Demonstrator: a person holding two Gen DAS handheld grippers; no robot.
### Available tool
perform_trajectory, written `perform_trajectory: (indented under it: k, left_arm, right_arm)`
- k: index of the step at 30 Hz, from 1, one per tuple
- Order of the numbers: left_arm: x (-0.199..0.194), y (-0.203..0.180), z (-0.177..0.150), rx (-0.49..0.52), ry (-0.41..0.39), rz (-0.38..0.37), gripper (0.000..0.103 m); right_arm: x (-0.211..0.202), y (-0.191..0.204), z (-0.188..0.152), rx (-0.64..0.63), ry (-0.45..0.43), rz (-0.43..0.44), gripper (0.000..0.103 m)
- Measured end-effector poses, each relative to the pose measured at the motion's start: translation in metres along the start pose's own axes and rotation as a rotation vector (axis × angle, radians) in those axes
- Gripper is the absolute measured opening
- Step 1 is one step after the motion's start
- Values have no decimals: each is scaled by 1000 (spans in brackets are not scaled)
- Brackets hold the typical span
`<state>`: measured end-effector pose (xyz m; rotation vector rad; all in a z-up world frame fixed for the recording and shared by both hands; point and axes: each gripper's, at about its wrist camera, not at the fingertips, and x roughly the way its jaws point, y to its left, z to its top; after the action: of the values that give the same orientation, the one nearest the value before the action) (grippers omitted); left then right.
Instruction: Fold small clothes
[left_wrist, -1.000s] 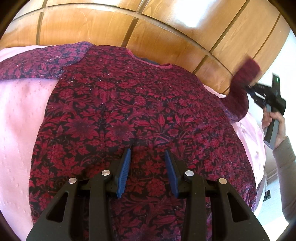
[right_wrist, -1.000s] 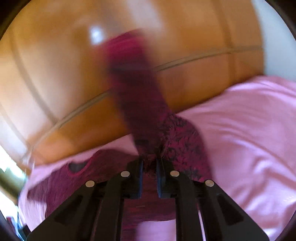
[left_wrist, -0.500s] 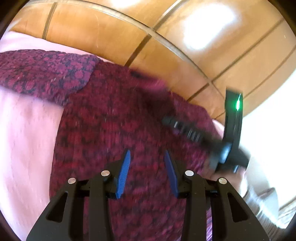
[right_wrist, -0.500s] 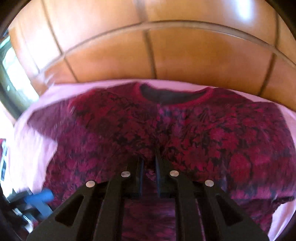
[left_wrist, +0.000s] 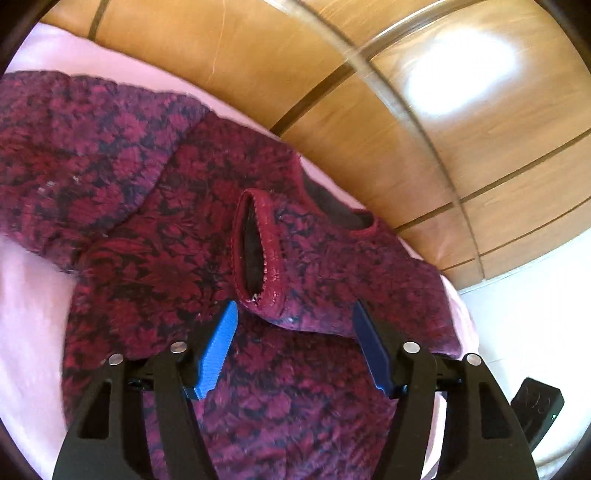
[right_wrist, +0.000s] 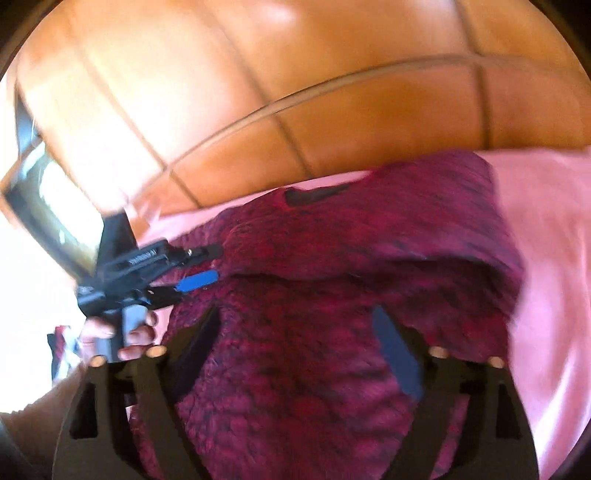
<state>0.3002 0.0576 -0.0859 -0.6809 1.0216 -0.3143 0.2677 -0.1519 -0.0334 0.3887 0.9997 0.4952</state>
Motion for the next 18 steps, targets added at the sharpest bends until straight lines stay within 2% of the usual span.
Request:
perform_trajectory:
  k: [2, 4, 7, 11, 13, 15, 17, 18]
  left_arm:
    - [10, -3, 3, 12, 10, 40, 28]
    - [12, -7, 6, 27, -3, 65, 14]
    - [-3, -14, 9, 66, -66, 81, 11]
    - [-33, -15, 18, 79, -154, 113, 10]
    - [-33, -7, 18, 81, -137, 144, 10]
    - [-14, 1, 10, 125, -89, 227, 10]
    - [4, 12, 1, 137, -46, 275, 10]
    - [8, 16, -2, 146, -54, 280, 10]
  right_arm:
    - [-13, -26, -1, 75, -32, -19, 93]
    - [-14, -52, 1, 170, -45, -6, 93]
    - [-12, -74, 7, 256, -62, 15, 93]
    - [-5, -93, 16, 333, -128, -20, 92]
    - [4, -107, 11, 401, -138, -29, 88]
    - [9, -116, 6, 416, -140, -53, 82]
    - [8, -114, 0, 419, -166, -53, 80]
    - [8, -113, -1, 419, -152, -51, 81]
